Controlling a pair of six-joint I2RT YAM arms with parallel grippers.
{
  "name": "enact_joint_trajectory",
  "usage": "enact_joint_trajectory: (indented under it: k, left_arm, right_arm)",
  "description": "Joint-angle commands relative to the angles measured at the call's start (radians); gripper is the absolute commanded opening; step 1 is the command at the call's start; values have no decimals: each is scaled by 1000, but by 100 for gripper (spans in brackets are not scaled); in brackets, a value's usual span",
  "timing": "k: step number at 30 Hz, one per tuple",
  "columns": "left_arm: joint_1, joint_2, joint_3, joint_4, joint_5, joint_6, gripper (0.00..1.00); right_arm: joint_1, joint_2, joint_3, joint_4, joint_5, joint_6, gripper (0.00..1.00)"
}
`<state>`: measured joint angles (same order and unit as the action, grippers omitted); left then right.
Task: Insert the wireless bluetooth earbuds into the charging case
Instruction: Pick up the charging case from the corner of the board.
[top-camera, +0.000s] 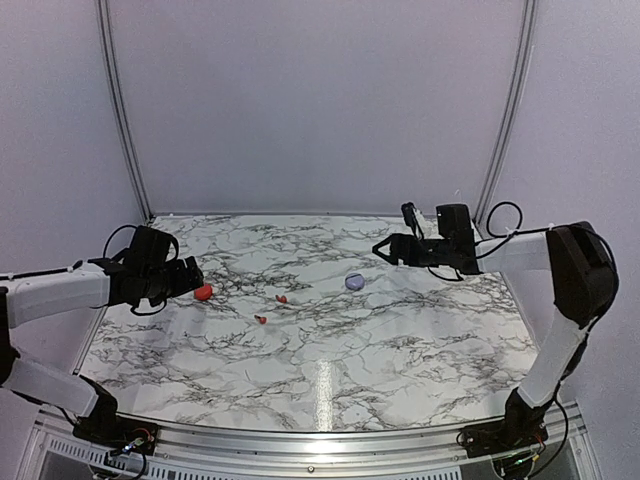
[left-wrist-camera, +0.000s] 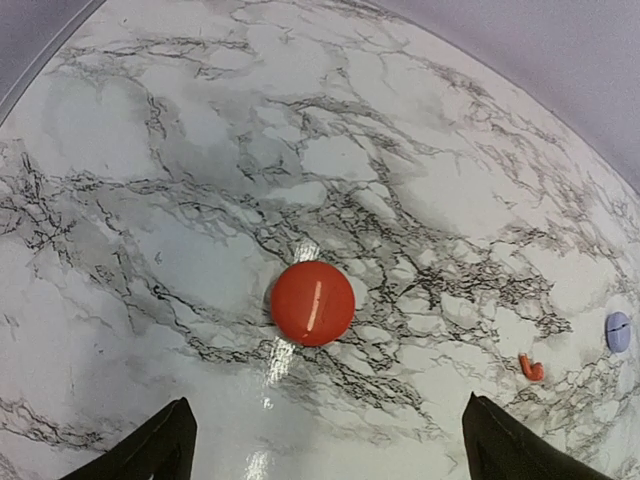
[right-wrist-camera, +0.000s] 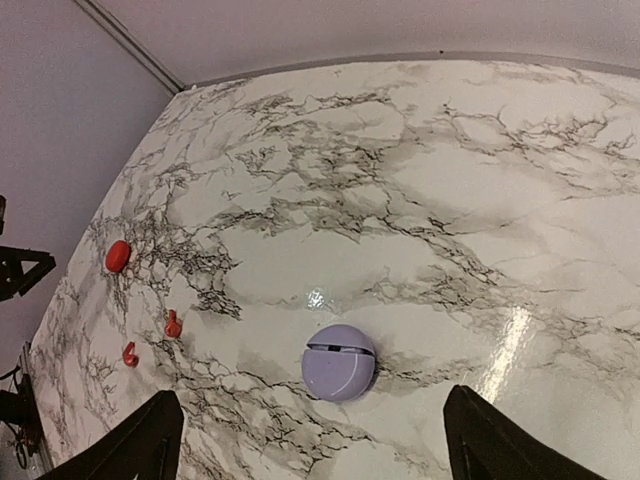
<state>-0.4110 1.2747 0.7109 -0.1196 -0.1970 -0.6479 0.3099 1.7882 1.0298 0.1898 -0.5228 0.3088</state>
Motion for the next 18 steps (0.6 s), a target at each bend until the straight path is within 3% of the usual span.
enact_joint_trajectory:
  k: [1,18]
  left_arm:
    - [28,83,25,-20,-15,-5,95]
    - [28,465,211,34,56,29,80]
  right_arm:
    - [-2,-111,-61,56,20,-17,92]
    - [-2,-329,-133,19,43,-82,99]
